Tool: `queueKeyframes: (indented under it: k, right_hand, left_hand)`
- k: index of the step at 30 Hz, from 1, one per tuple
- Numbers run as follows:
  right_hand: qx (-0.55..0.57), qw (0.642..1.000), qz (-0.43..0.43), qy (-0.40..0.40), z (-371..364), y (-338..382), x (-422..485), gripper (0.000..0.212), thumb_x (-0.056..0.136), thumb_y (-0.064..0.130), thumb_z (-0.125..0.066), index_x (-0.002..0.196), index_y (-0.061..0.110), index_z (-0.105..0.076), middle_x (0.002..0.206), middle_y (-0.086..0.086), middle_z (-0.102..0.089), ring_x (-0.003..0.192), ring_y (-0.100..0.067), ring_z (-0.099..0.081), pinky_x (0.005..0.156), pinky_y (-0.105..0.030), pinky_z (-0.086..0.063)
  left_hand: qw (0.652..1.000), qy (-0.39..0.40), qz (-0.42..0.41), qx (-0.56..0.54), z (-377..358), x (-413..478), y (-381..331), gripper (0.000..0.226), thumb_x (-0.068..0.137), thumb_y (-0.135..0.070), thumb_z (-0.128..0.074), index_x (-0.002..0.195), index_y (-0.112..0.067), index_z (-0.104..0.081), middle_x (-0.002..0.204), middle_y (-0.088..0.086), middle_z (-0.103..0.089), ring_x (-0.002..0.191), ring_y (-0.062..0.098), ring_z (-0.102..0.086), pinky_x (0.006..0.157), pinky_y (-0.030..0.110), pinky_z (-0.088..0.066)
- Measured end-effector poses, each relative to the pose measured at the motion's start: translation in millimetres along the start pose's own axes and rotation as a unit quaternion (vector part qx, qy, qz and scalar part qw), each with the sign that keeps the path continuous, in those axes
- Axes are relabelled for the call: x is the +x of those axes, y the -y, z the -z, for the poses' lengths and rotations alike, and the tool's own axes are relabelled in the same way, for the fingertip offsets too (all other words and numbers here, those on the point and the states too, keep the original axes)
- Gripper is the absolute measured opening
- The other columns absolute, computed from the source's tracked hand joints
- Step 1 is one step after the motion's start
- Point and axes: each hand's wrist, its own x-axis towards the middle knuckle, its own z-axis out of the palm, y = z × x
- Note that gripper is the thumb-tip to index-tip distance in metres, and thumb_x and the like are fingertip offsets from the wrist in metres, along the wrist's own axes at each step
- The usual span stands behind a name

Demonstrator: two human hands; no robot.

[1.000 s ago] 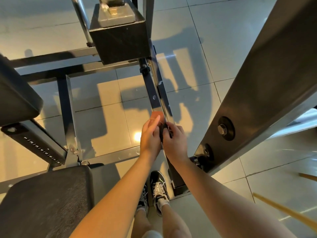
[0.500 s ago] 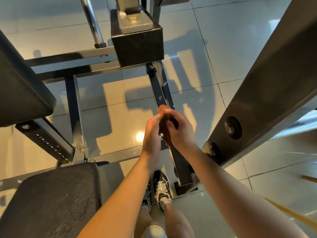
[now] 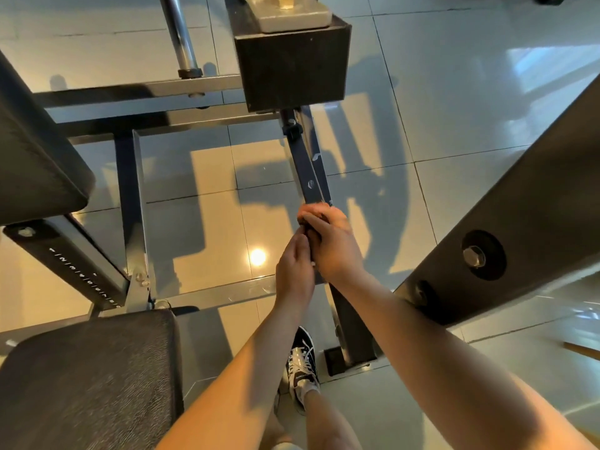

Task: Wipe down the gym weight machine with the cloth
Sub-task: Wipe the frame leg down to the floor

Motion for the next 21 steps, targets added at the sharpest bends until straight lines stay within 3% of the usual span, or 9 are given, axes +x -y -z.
queueKeyframes:
  k: [3,7,9,11,13,16,18,21]
  right_hand:
    - [-0.072,0.997,0.011,-0.003,-13.9,-2.3,14.2,0.03,0.093,0.009,-0.065,0.12,0.021,-0.069,0.125,0.0,-0.061,0.119,-0.016,-0.053,0.1,-0.038,-0.049]
    - [0.012,0.998,-0.058,-0.007,1.7,-3.3,-24.8,0.035,0.105,0.027,-0.052,0.139,0.036,-0.056,0.143,0.007,-0.052,0.131,-0.018,-0.049,0.104,-0.043,-0.051]
    - [0.0,0.995,-0.099,-0.017,6.4,-0.3,-46.2,0.036,0.106,0.029,-0.049,0.141,0.035,-0.056,0.146,0.008,-0.049,0.134,-0.017,-0.045,0.107,-0.044,-0.048]
    - [-0.025,0.993,-0.114,-0.027,4.3,2.7,-50.2,0.036,0.106,0.028,-0.048,0.141,0.031,-0.058,0.147,0.008,-0.049,0.136,-0.017,-0.042,0.111,-0.041,-0.044]
    - [-0.025,0.993,-0.116,-0.021,0.4,3.9,-37.2,0.036,0.106,0.029,-0.049,0.142,0.034,-0.057,0.147,0.007,-0.05,0.137,-0.016,-0.041,0.113,-0.037,-0.042]
    - [-0.039,0.997,-0.062,-0.01,-6.0,2.0,1.5,0.037,0.102,0.022,-0.06,0.138,0.03,-0.06,0.14,0.003,-0.058,0.129,-0.018,-0.051,0.105,-0.039,-0.051]
    - [-0.049,0.997,-0.058,-0.007,-9.1,5.0,21.2,0.035,0.101,0.016,-0.061,0.135,0.021,-0.063,0.134,0.0,-0.061,0.125,-0.02,-0.054,0.099,-0.04,-0.054]
    - [-0.048,0.996,-0.075,-0.021,-6.9,9.5,17.6,0.035,0.103,0.021,-0.058,0.138,0.024,-0.062,0.138,0.003,-0.058,0.129,-0.018,-0.05,0.101,-0.035,-0.052]
  left_hand:
    - [1.0,0.011,0.003,0.0,5.1,5.6,3.0,0.043,0.108,-0.048,-0.031,0.145,-0.037,-0.052,0.142,-0.011,-0.059,0.13,0.009,-0.055,0.11,0.043,-0.047]
    - [0.998,0.054,0.017,-0.001,16.7,-1.1,4.0,0.049,0.096,-0.071,-0.035,0.138,-0.05,-0.05,0.147,-0.009,-0.055,0.132,0.015,-0.054,0.112,0.046,-0.045]
    - [0.998,0.064,0.027,-0.006,18.0,-2.3,5.6,0.063,0.085,-0.081,-0.036,0.137,-0.05,-0.052,0.146,-0.006,-0.056,0.133,0.017,-0.054,0.112,0.049,-0.044]
    - [0.996,0.081,0.034,-0.006,15.9,-1.6,2.3,0.069,0.088,-0.076,-0.035,0.145,-0.04,-0.051,0.145,-0.004,-0.057,0.134,0.016,-0.053,0.113,0.048,-0.044]
    - [0.996,0.089,0.028,-0.007,13.6,2.8,-3.5,0.058,0.1,-0.063,-0.033,0.149,-0.035,-0.047,0.147,-0.003,-0.055,0.135,0.016,-0.052,0.114,0.045,-0.043]
    - [0.995,0.096,0.012,-0.004,13.0,16.4,-8.1,0.048,0.109,-0.045,-0.029,0.154,-0.03,-0.04,0.152,-0.003,-0.049,0.137,0.014,-0.049,0.114,0.039,-0.043]
    - [0.995,0.099,0.002,0.007,14.0,24.9,-9.3,0.048,0.109,-0.044,-0.028,0.154,-0.031,-0.038,0.153,-0.005,-0.046,0.136,0.01,-0.047,0.113,0.034,-0.042]
    - [0.995,0.103,0.004,0.006,16.0,31.8,-9.6,0.048,0.109,-0.045,-0.027,0.154,-0.031,-0.039,0.151,-0.006,-0.048,0.134,0.01,-0.048,0.112,0.032,-0.043]
